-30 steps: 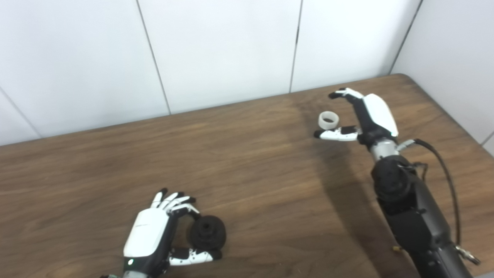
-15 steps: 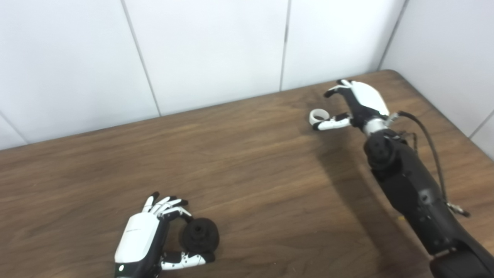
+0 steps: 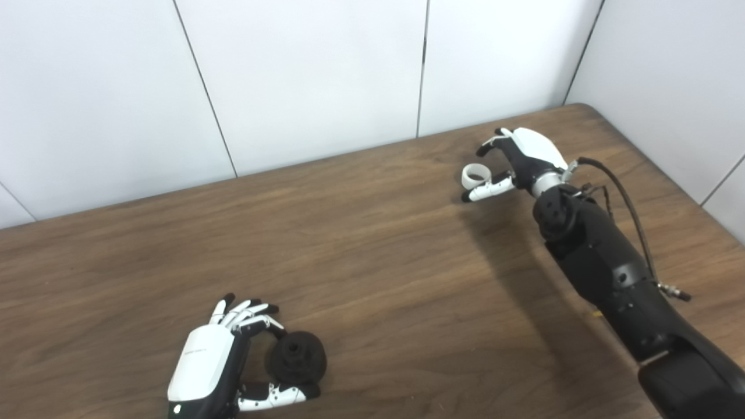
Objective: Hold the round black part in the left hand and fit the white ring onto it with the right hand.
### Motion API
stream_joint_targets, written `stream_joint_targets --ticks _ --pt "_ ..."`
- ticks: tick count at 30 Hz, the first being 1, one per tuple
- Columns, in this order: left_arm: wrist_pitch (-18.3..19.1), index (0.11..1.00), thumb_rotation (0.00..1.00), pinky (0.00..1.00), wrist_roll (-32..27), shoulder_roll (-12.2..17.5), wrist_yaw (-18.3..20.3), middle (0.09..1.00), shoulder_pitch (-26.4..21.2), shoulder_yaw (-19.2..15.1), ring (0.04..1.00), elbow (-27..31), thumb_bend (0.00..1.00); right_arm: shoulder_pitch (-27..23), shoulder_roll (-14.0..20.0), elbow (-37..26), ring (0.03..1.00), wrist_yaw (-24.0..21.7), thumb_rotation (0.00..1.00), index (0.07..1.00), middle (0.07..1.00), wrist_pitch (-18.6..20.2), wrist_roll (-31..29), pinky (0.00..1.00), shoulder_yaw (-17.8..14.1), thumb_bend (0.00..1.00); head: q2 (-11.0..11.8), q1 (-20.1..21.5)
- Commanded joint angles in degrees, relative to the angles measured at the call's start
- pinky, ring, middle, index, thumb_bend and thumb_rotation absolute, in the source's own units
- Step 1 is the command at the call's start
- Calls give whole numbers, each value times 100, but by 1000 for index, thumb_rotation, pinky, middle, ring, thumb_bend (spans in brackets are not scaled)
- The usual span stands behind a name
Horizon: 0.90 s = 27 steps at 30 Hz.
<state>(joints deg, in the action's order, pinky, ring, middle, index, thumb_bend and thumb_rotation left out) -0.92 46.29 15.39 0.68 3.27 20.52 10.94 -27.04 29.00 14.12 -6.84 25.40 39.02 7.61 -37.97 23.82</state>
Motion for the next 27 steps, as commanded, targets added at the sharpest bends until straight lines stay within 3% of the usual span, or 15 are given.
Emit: stream_joint_targets --ticks 1,12,27 --pt "100 484 49 1000 96 186 220 790 217 -26 871 -59 523 -323 168 -25 1000 41 332 738 959 40 70 1000 -6 827 -2 7" --pt "174 484 50 1000 158 163 285 791 239 -14 874 14 524 -522 72 286 1000 109 319 733 958 103 67 1000 118 811 -18 -30" --pt "235 484 51 1000 158 129 379 793 254 -22 874 150 524 -505 173 247 982 52 301 710 939 103 36 978 122 794 -208 -77"
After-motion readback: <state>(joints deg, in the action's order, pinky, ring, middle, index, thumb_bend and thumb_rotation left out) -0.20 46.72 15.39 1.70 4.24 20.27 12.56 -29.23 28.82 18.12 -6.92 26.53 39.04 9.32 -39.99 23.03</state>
